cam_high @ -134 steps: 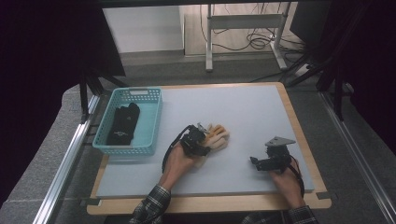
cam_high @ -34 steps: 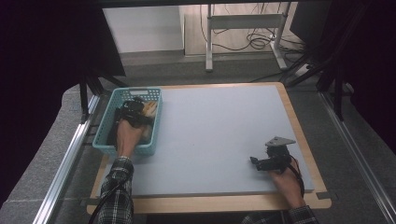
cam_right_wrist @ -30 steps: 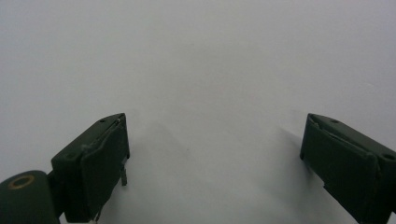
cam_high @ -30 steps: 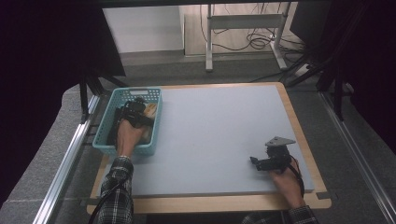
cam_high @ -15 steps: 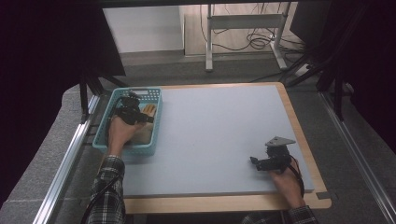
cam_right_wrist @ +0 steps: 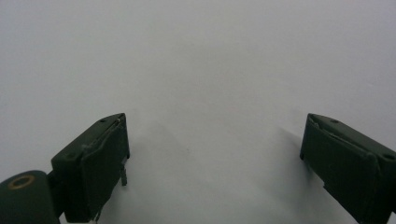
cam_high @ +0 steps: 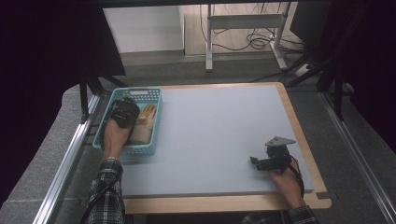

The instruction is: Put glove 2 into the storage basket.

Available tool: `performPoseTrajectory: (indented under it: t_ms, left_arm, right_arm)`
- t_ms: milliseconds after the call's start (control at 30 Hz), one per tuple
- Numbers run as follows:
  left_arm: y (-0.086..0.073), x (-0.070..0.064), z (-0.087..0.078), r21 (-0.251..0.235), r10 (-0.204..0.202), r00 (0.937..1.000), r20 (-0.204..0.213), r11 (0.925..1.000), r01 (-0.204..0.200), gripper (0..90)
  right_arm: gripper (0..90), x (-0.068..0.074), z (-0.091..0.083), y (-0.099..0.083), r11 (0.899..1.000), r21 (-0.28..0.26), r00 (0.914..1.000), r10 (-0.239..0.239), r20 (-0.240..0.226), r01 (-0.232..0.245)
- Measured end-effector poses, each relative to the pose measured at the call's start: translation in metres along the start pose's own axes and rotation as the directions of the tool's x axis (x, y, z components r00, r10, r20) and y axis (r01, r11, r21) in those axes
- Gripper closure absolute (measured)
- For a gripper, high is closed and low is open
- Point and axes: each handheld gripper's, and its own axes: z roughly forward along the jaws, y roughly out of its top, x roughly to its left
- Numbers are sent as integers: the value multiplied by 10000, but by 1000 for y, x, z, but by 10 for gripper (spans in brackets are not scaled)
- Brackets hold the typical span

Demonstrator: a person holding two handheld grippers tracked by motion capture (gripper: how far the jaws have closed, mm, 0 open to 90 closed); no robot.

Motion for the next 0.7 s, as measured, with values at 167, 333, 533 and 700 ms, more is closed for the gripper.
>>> performPoseTrajectory:
  t_ms: [167, 333, 533, 700]
  left_arm:
    - [3, -6, 8, 211, -87, 9987, 510, 9997, 76, 893]
    - [7, -14, 12, 158, -181, 9977, 661, 9997, 171, 900]
    - [6, -10, 12, 57, -378, 9952, 900, 9993, 374, 900]
    - [3, -7, 10, -177, -382, 9983, 436, 9991, 390, 785]
  right_arm:
    - [77, 0, 0, 0, 10000, -3, 10000, -3, -1, 3]
    - [77, 0, 0, 0, 10000, -3, 10000, 0, -1, 0]
    - [78, 0, 0, 0, 10000, -3, 10000, -3, -2, 3]
    - [78, 0, 0, 0, 10000, -3, 10000, -5, -1, 5]
